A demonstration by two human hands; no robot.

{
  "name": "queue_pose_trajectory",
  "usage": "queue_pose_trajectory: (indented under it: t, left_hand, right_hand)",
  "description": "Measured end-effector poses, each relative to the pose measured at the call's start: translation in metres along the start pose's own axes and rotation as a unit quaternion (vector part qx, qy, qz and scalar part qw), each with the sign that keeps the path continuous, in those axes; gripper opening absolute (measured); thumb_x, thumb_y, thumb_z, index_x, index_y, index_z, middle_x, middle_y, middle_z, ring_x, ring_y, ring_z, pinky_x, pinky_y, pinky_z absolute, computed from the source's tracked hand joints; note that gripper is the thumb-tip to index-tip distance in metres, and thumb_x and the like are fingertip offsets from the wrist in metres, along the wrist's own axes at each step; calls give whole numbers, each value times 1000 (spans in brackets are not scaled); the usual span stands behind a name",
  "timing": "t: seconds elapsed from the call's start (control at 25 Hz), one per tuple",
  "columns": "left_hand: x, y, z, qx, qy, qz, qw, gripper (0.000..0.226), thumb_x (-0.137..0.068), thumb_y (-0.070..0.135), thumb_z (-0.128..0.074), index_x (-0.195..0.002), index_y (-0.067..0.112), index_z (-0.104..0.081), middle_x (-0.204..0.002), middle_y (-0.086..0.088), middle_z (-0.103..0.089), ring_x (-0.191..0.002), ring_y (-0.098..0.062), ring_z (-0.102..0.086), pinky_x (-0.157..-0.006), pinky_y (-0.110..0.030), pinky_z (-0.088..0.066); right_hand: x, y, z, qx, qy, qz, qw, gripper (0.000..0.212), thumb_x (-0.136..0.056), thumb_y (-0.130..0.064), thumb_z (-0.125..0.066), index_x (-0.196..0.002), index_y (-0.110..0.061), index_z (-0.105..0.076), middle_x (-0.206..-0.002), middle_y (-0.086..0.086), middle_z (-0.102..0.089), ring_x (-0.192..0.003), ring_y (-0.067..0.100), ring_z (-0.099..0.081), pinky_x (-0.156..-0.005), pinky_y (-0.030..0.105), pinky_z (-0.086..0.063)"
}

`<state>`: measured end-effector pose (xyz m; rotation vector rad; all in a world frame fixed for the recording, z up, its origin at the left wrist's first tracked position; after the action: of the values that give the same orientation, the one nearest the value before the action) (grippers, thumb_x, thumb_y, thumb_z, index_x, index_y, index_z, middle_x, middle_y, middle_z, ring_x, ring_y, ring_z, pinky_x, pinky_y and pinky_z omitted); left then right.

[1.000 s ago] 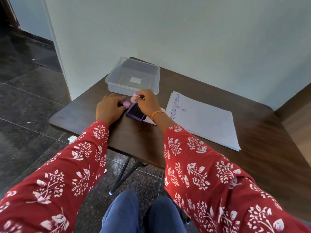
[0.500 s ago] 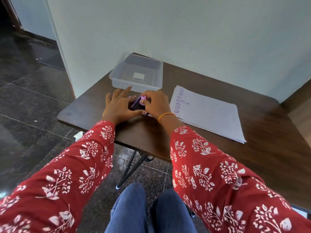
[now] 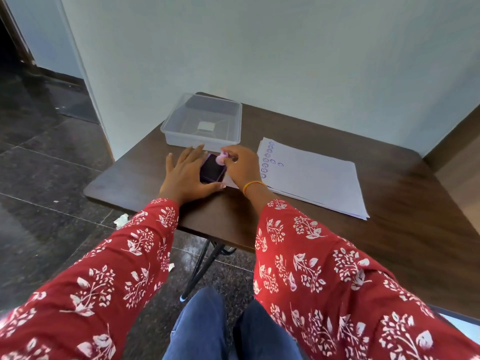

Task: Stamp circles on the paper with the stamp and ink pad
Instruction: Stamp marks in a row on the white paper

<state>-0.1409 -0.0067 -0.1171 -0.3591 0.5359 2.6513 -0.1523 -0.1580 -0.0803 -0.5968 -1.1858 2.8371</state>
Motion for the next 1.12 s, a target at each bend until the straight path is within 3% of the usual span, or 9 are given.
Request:
queue_pose_trajectory:
  t: [0.2,0.36,0.56,0.76,1.12]
  left_hand:
    - [0,58,-17,-4,3,-42,999,97,-67,80,-50,-143,20,-39,-161,4,-21,-149,-17,-13,-115,-62,1]
    - [-12,103,-33,-17,-5,-65,998,94,-70,80,-47,-143,20,-39,-162,4,-16,-151,-16,-5,-113,-62,8]
    - [-25,117,-47,-62,-10,-57,996,99,-70,83,-36,-140,14,-42,-160,2,-24,-150,-18,-8,-113,-64,8]
    - [-27,115,-53,-89,-18,-57,994,98,-71,83,-29,-137,12,-46,-152,-1,-40,-149,-19,-17,-113,-62,9]
    - [-25,114,-50,-100,-28,-45,994,100,-73,83,-28,-139,10,-44,-150,-2,-43,-148,-19,-21,-115,-60,5]
  right_hand:
    - [10,51,57,-28,68,-79,994,27,-80,-8,-67,-106,-8,-70,-104,11,-74,-95,24,-68,-91,23,-47]
    - [6,86,101,-8,117,-97,988,22,-78,-7,-70,-100,-6,-70,-98,11,-74,-87,24,-68,-80,18,-43]
    - [-11,112,117,23,84,-96,992,20,-79,-5,-67,-99,-7,-72,-99,11,-75,-92,23,-67,-76,8,-35]
    - [-22,120,111,75,37,-69,994,21,-84,-5,-61,-102,-7,-71,-104,10,-74,-98,22,-65,-88,17,-39]
    - [-23,121,111,99,34,-53,993,20,-83,-1,-58,-97,-5,-72,-99,12,-75,-96,25,-65,-82,16,-39]
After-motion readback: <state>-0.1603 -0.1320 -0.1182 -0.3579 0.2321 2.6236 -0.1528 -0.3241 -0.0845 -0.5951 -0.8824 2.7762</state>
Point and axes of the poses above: each hand's wrist, its own x-axis away from the middle knuckle, its own z-axis out of the back of the hand, y = z × x, the point moved 3 cm from there along -x, towards the middle knuckle
